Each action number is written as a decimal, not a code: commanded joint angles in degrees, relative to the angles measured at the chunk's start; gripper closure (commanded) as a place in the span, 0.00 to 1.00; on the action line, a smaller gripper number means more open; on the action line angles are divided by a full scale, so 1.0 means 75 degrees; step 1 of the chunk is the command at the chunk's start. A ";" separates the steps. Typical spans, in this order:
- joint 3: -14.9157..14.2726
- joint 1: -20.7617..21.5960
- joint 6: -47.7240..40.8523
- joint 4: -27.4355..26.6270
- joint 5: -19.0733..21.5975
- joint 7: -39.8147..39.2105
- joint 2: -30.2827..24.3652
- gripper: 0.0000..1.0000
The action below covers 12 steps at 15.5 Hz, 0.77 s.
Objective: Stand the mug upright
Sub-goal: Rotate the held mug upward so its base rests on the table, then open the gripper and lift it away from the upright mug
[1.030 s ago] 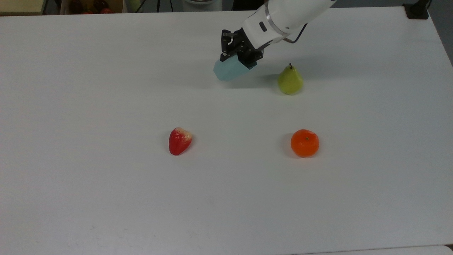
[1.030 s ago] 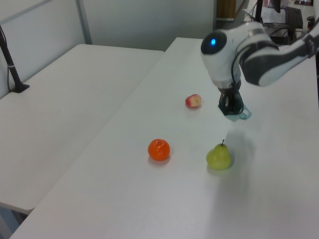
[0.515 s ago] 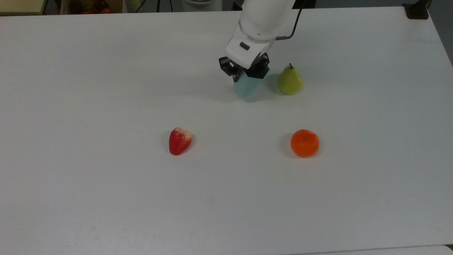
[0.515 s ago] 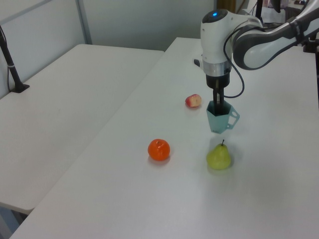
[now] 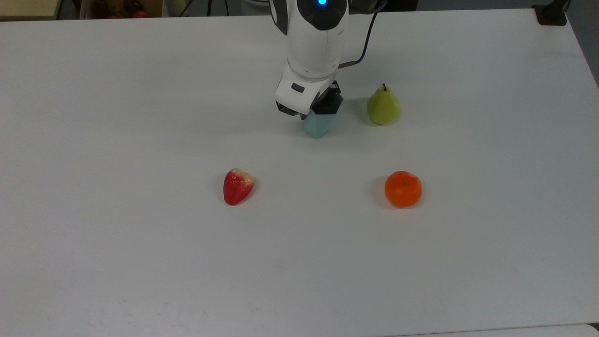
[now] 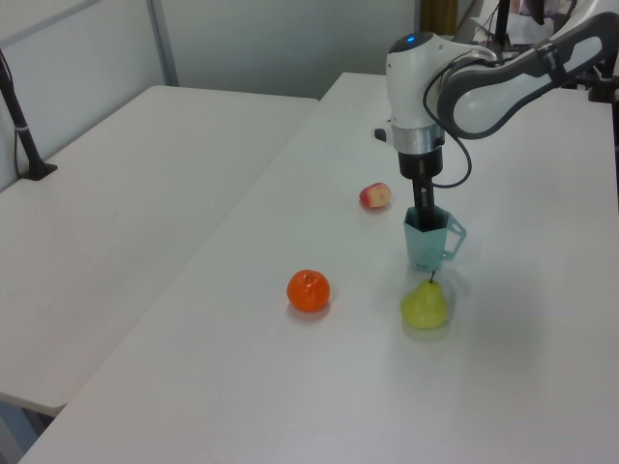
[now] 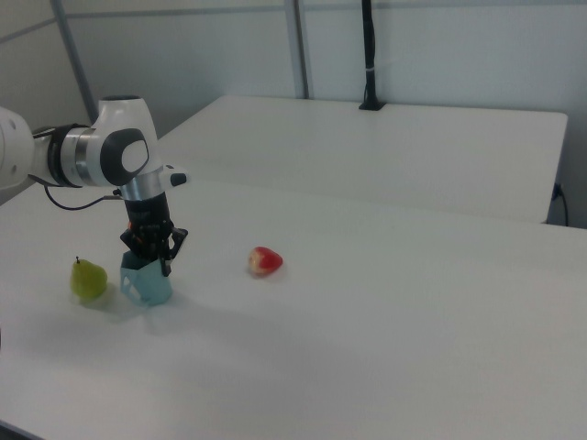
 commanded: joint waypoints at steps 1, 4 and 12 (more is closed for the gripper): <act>-0.0048 -0.0082 0.0147 -0.0073 0.0081 -0.0265 -0.0110 0.77; -0.0048 -0.0105 0.0054 -0.0062 0.0058 -0.0218 -0.0180 0.30; -0.0375 -0.0082 -0.1456 0.0395 0.0081 0.0097 -0.1560 0.00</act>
